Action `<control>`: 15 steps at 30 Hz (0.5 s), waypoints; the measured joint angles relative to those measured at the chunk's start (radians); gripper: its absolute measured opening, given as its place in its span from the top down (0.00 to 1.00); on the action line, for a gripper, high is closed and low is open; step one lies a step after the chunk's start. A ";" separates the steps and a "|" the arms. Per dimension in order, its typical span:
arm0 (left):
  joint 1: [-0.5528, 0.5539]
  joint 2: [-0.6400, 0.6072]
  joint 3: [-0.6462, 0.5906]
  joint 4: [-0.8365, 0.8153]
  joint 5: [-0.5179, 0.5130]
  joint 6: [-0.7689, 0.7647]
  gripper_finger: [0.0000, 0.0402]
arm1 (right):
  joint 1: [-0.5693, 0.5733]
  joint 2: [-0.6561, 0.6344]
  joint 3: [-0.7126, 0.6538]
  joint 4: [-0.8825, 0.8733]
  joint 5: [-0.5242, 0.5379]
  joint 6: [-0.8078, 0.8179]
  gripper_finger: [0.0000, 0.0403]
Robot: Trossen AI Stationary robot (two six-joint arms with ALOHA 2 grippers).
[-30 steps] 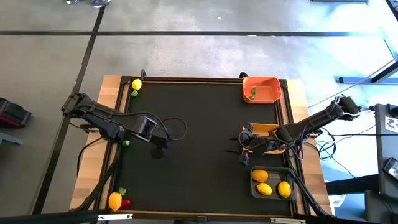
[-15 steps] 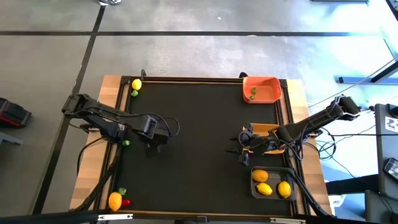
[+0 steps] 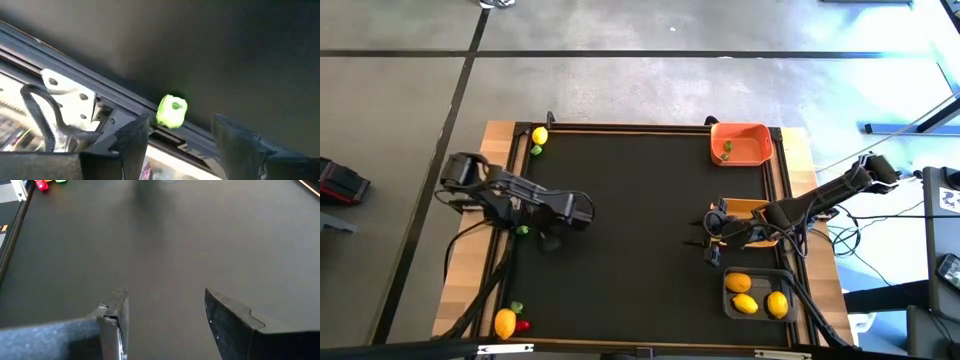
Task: Sort produce into baskets
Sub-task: Put the center green chili pepper into the orange bin
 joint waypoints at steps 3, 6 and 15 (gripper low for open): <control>-0.001 0.059 0.005 0.008 0.006 0.052 0.49 | 0.000 0.000 0.000 0.000 0.000 0.000 0.53; -0.001 0.121 0.002 0.000 0.023 0.081 0.50 | 0.000 0.000 0.000 0.001 0.001 0.000 0.53; 0.000 0.342 -0.002 0.006 0.072 0.264 0.57 | 0.000 0.000 0.000 0.002 0.000 0.000 0.53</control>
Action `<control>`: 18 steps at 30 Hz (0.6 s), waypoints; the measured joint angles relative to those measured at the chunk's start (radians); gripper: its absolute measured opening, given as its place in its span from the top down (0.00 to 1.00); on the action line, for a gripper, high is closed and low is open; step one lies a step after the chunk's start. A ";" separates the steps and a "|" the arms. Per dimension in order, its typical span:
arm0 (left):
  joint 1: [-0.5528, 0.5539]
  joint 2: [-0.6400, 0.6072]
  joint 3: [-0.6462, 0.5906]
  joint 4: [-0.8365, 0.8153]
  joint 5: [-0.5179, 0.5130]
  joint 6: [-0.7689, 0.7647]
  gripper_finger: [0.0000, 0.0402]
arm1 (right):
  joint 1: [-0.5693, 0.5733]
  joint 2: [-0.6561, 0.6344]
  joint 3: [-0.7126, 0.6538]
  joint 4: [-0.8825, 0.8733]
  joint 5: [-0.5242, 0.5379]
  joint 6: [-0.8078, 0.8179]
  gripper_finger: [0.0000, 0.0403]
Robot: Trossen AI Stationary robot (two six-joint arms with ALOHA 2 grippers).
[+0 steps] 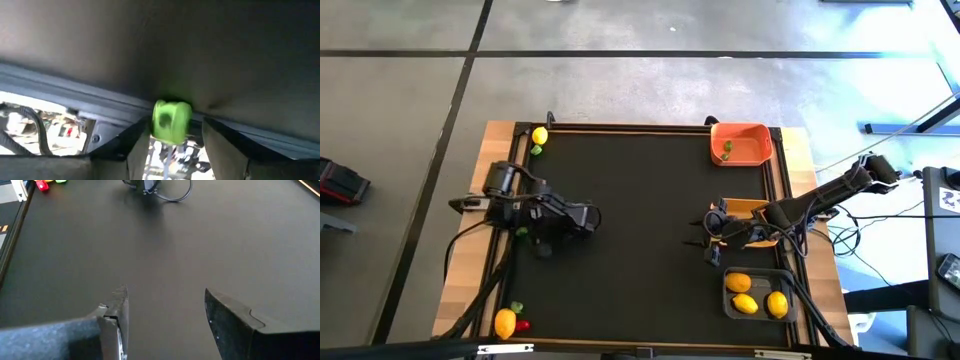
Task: Sort produce into baskets
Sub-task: Put the center green chili pepper into the orange bin
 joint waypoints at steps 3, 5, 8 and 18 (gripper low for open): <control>-0.001 0.036 -0.008 -0.006 -0.007 0.061 0.62 | 0.000 0.000 0.000 0.000 0.000 0.001 0.53; 0.000 0.040 -0.011 -0.006 -0.010 0.083 0.67 | 0.000 0.000 0.000 0.000 0.000 0.001 0.53; 0.003 0.028 -0.012 -0.003 -0.018 0.092 0.77 | 0.000 0.000 0.000 -0.002 0.000 0.001 0.53; 0.021 -0.048 -0.001 0.004 -0.058 0.127 0.91 | 0.000 0.000 0.000 -0.010 0.000 0.000 0.53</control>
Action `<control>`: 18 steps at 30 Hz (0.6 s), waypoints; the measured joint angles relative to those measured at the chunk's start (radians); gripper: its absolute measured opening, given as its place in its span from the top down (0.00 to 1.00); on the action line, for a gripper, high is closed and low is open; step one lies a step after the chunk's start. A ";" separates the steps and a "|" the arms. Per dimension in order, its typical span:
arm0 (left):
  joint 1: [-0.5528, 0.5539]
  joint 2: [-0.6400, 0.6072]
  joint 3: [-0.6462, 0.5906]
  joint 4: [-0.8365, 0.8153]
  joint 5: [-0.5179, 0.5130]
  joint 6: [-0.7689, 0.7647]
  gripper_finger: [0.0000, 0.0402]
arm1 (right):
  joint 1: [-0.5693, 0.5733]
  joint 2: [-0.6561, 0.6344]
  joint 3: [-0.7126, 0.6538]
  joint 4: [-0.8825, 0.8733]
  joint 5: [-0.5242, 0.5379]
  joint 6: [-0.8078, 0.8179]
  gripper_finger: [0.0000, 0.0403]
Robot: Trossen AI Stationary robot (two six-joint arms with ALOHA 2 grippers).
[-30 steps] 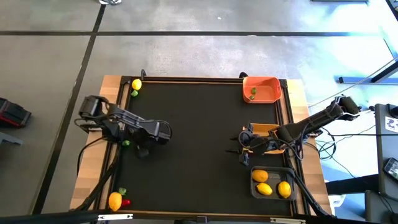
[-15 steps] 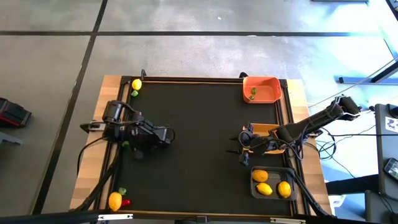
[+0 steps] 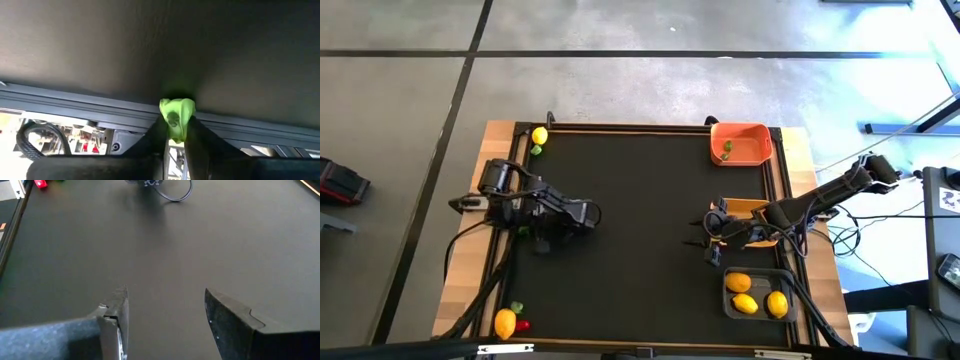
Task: Sort produce into baskets
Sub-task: Put the center green chili pepper into the orange bin
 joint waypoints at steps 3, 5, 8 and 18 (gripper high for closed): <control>-0.001 -0.027 0.006 0.001 -0.014 0.000 0.90 | 0.000 0.000 0.000 0.000 -0.001 0.000 0.53; -0.001 -0.052 0.015 0.001 -0.028 0.000 0.90 | 0.000 0.000 0.000 0.000 -0.001 0.003 0.53; -0.001 -0.098 0.033 0.002 -0.037 -0.002 0.91 | 0.000 0.000 0.000 0.000 -0.002 0.003 0.53; -0.001 -0.312 0.163 0.011 -0.110 -0.086 0.89 | 0.000 0.000 0.000 0.000 -0.002 0.003 0.53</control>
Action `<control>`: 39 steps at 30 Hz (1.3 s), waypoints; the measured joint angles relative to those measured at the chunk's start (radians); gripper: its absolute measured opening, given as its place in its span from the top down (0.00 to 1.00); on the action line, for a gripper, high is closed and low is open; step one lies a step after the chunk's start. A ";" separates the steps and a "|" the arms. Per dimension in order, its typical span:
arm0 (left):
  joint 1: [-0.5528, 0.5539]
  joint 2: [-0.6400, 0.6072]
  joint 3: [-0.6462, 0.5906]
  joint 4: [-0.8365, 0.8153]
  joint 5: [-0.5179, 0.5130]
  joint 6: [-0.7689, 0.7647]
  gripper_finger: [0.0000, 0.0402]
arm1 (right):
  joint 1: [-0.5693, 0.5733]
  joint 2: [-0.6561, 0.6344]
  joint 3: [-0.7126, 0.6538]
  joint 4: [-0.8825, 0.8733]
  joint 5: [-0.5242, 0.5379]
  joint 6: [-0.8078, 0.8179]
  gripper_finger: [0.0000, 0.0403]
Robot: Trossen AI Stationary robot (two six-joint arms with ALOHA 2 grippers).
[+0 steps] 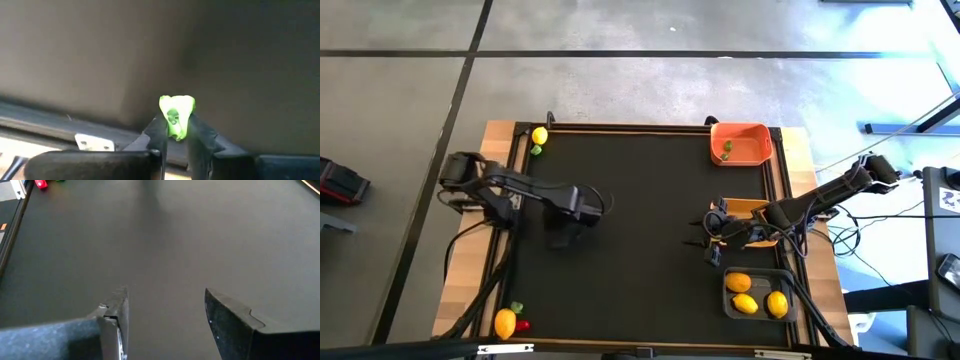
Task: Sort produce into baskets
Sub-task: Put the center green chili pepper into the orange bin
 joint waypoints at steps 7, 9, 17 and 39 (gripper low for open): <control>-0.002 -0.143 0.096 0.206 -0.047 -0.046 0.87 | 0.001 -0.001 0.000 0.002 -0.066 0.040 0.53; -0.002 -0.172 0.105 0.313 -0.050 -0.040 0.87 | 0.001 -0.001 0.000 0.001 -0.090 0.058 0.53; -0.004 -0.199 0.106 0.760 -0.049 0.055 0.86 | 0.000 -0.002 0.001 0.000 -0.111 0.079 0.53; -0.051 -0.100 0.106 1.413 -0.046 0.141 0.85 | 0.000 0.006 0.001 0.130 -0.035 0.026 0.32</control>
